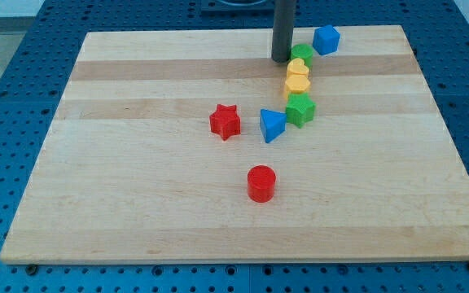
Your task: Move blue cube to the bottom center
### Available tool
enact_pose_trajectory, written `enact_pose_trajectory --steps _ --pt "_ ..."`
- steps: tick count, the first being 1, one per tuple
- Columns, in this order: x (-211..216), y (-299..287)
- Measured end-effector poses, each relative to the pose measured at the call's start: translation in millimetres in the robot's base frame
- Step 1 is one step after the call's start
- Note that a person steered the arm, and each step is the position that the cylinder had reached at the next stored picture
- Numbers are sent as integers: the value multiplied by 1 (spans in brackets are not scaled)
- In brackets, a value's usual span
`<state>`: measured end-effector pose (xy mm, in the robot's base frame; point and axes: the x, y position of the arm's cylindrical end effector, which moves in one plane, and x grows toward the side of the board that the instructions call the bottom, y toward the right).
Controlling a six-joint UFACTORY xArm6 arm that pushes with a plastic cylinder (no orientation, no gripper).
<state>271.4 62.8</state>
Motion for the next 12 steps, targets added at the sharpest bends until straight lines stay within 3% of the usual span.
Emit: enact_pose_trajectory --steps 1,2,3,4,7,8,10,11,12 --pt "-14 0" --pt "-60 2" --pt "-79 42" --pt "-65 88" --pt "-41 89" --pt "22 89" --pt "206 89" --pt "252 89" --pt "258 89"
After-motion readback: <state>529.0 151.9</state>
